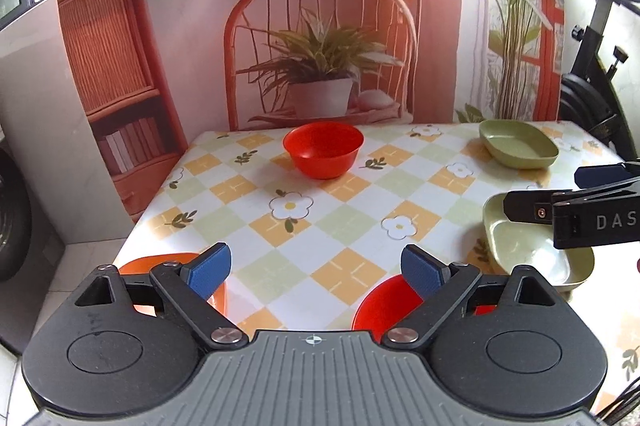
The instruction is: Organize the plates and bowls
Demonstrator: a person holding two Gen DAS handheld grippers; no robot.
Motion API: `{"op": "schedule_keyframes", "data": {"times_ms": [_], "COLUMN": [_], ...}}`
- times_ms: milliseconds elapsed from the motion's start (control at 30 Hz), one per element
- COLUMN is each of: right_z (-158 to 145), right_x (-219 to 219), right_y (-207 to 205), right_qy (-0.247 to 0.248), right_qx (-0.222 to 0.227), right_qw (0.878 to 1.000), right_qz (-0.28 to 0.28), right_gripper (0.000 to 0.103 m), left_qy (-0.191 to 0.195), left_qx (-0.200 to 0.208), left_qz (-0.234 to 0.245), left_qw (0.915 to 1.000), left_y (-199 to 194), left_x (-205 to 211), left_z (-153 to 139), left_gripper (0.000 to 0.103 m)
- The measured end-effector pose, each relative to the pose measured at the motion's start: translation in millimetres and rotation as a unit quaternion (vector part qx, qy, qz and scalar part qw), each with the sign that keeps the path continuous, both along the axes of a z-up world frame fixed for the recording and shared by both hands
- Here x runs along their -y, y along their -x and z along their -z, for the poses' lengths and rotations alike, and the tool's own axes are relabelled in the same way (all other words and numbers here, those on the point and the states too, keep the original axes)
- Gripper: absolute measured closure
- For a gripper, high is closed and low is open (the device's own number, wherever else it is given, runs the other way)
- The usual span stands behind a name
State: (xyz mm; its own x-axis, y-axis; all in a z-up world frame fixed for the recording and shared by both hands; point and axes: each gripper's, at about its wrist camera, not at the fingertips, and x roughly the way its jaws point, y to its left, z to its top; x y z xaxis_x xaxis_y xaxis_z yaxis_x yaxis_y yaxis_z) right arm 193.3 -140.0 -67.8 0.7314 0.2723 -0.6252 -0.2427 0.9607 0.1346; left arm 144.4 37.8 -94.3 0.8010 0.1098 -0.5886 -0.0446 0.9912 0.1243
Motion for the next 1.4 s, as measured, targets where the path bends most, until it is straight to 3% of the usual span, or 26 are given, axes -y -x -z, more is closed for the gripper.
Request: {"op": "schedule_keyframes", "data": {"times_ms": [167,267,367,433,567,700,1000,1133,1400], "right_z": [10,14,19,25,34,38,47,50,40], "right_x": [1,2,0,-5,-19,-28,-26,-24,-19], "right_y": [0,-1,0,3,10,13,12,12,17], "right_qy": [-0.010,-0.012,-0.015,-0.008,-0.001,0.003,-0.007,-0.016,-0.022], "right_qx": [-0.019,-0.029,-0.043,-0.051,-0.069,-0.081,-0.120,-0.134,-0.120], "right_qw": [1.000,0.999,0.998,0.997,0.993,0.990,0.986,0.984,0.987], "right_qz": [-0.019,-0.029,-0.041,-0.056,-0.092,-0.113,-0.117,-0.116,-0.106], "right_gripper": [0.006,0.024,0.033,0.040,0.049,0.057,0.075,0.091,0.092], "left_qy": [0.046,0.063,0.080,0.103,0.097,0.118,0.145,0.155,0.155], "left_qx": [-0.032,-0.046,-0.062,-0.080,-0.116,-0.133,-0.137,-0.134,-0.117], "left_qz": [-0.020,-0.002,-0.008,-0.007,0.001,0.009,0.011,0.011,0.016], "left_qw": [0.9982,0.9970,0.9948,0.9914,0.9884,0.9841,0.9798,0.9787,0.9809], "left_y": [0,0,-1,-2,-4,-3,1,3,8], "left_x": [-12,-14,-17,-19,-13,-12,-11,-10,-8], "left_z": [14,20,27,34,46,54,58,57,48], "left_gripper": [0.011,0.032,0.035,0.043,0.052,0.061,0.083,0.087,0.088]}}
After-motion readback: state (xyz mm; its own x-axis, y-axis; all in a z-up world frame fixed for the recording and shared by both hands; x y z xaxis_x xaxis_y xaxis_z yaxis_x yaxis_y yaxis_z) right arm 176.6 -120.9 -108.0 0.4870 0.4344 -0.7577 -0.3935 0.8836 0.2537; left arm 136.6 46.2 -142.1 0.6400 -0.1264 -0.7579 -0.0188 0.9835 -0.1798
